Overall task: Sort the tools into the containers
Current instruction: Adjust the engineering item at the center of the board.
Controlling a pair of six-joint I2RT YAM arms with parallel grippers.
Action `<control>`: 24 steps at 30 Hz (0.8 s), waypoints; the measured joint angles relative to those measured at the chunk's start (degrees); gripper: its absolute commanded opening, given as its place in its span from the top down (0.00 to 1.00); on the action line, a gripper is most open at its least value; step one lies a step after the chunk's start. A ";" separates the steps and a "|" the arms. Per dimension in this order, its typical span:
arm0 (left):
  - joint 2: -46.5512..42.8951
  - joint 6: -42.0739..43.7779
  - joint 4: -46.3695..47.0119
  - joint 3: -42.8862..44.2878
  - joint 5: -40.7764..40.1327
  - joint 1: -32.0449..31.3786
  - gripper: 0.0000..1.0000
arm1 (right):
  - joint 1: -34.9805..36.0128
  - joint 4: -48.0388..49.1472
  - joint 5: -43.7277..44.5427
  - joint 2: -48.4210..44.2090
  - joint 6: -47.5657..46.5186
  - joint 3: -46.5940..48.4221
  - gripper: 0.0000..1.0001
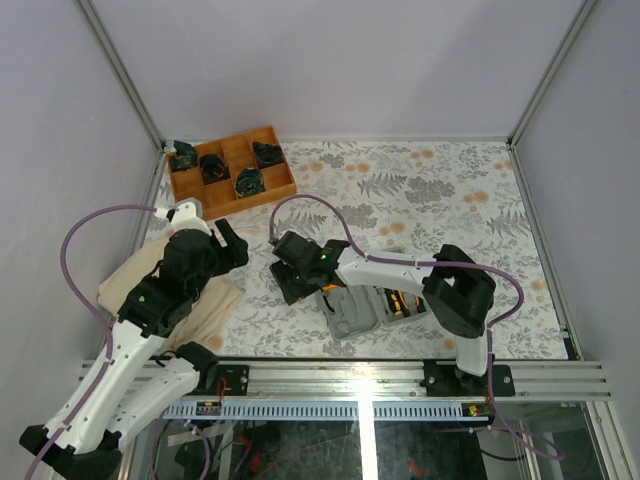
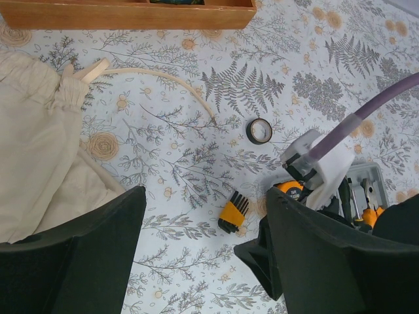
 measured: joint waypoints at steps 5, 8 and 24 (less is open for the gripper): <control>0.04 0.00 0.00 0.00 0.00 0.00 0.27 | 0.00 0.76 3.61 -0.02 1.55 0.07 0.30; 0.04 -0.02 0.00 0.00 0.00 0.04 0.27 | -0.02 0.87 5.16 0.81 3.02 0.13 0.27; 0.09 0.00 0.04 -0.11 0.02 0.04 0.27 | -1.55 3.91 4.85 5.42 8.94 1.27 0.24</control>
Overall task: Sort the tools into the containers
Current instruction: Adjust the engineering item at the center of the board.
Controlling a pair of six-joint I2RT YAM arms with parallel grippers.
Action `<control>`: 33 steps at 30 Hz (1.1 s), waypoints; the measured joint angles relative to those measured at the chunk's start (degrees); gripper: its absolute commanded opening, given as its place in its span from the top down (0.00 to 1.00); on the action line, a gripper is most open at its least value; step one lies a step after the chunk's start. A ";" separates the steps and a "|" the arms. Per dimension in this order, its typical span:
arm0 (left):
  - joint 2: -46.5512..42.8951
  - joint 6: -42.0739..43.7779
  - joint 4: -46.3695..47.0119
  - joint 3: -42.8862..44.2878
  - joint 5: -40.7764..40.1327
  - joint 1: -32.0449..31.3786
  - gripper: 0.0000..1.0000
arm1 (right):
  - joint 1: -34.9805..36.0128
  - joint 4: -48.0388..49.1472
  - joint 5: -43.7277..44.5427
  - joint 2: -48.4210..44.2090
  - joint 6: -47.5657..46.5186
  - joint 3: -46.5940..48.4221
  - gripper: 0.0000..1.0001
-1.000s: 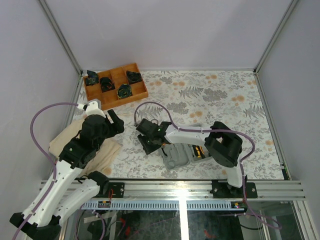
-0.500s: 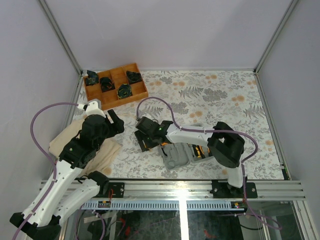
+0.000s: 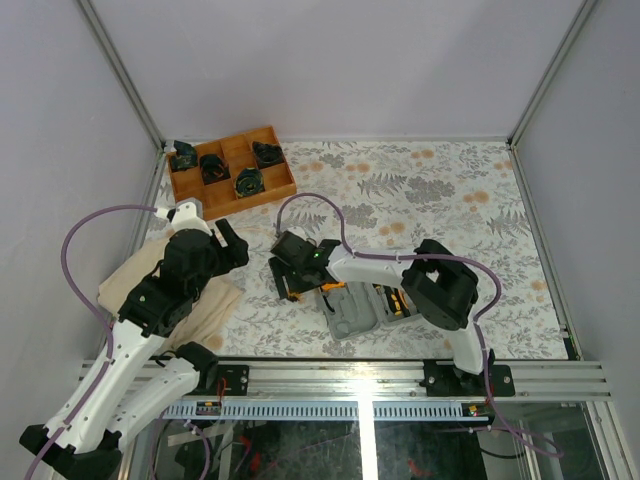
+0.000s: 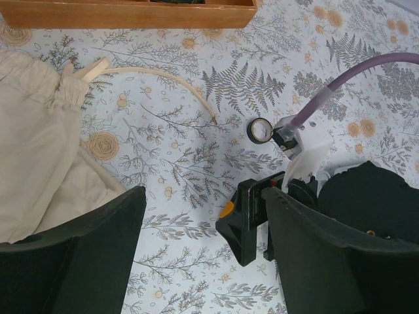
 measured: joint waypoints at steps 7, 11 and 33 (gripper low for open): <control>0.07 -0.02 0.00 0.00 -0.02 0.00 0.27 | -0.17 -1.70 -0.31 2.16 -0.02 2.51 0.24; 0.13 0.00 0.00 0.00 -0.02 0.00 0.27 | -0.17 -1.53 -2.27 2.97 -1.03 3.52 0.24; -0.11 0.00 0.02 -0.02 -0.02 0.00 0.27 | -0.17 -0.02 -17.05 7.48 -12.28 9.38 0.27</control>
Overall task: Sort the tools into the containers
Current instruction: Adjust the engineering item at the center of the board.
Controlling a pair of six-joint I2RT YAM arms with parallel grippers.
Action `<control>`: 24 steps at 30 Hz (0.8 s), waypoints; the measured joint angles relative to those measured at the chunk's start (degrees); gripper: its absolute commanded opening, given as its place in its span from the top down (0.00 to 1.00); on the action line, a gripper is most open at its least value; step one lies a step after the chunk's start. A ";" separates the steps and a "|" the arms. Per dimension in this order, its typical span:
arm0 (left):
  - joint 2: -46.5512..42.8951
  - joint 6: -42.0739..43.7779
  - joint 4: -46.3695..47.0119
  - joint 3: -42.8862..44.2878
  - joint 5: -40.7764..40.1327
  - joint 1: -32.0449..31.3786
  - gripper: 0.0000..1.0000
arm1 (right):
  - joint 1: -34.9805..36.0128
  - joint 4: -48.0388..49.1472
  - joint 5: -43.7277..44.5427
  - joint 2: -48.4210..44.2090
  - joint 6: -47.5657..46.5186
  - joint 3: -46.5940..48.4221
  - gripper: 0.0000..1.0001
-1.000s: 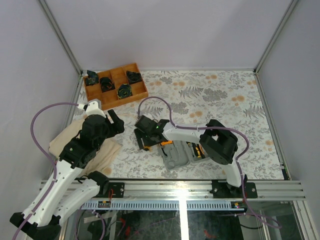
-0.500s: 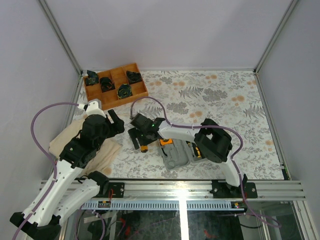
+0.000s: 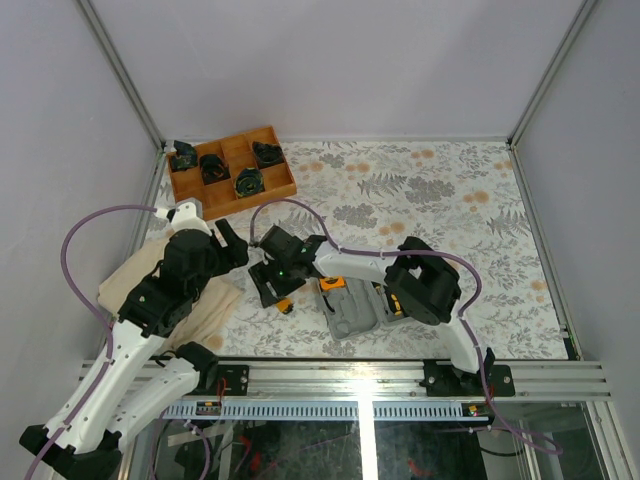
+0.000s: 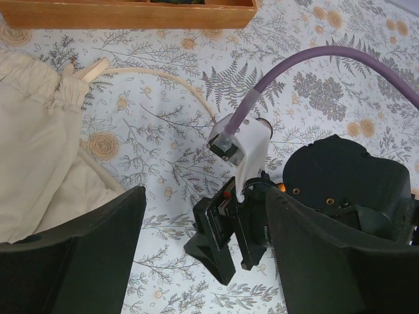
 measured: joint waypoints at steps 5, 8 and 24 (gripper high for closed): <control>0.00 -0.02 0.00 0.00 0.00 0.00 0.27 | 0.09 0.55 -4.31 0.31 -1.46 0.00 0.27; 0.00 0.00 0.00 -0.02 0.00 0.00 0.27 | 0.28 0.46 -6.05 0.63 -2.64 0.28 0.27; 0.00 -0.02 0.02 -0.02 0.00 0.00 0.27 | 2.60 -4.15 -8.72 1.07 -9.25 1.79 0.27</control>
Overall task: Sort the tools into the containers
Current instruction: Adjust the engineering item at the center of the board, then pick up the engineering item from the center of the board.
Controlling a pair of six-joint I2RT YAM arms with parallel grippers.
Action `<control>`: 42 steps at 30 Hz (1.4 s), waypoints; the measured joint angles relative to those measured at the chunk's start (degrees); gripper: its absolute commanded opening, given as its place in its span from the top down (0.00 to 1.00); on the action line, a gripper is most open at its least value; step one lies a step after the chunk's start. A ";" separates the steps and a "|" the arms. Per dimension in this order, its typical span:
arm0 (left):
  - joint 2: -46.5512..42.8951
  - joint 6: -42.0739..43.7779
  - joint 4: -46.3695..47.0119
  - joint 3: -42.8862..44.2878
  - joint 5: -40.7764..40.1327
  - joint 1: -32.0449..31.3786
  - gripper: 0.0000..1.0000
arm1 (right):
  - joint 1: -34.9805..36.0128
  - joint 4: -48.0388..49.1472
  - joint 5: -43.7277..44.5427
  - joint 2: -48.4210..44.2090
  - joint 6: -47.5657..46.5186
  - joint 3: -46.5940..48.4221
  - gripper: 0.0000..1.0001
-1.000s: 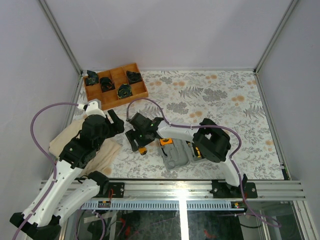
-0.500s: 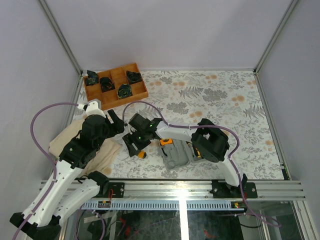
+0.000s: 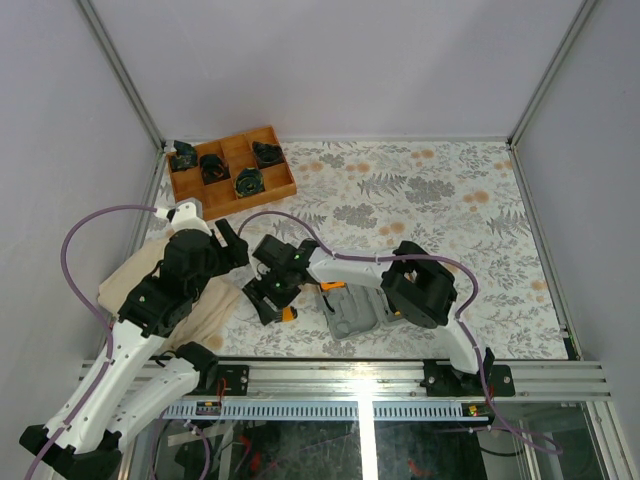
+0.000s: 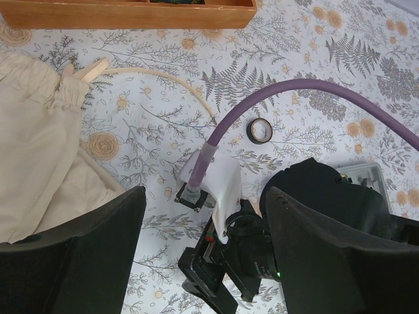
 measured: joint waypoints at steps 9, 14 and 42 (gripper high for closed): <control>0.02 0.02 0.07 0.00 0.02 0.00 0.27 | 0.55 1.05 10.47 -4.04 4.02 -2.58 0.24; 0.00 0.02 0.09 0.00 0.02 0.00 0.27 | 1.42 3.26 22.23 -10.29 13.51 -7.52 0.20; 0.94 0.02 0.17 -0.52 0.48 2.60 0.25 | 8.48 -6.99 42.62 -5.77 43.41 -3.67 0.17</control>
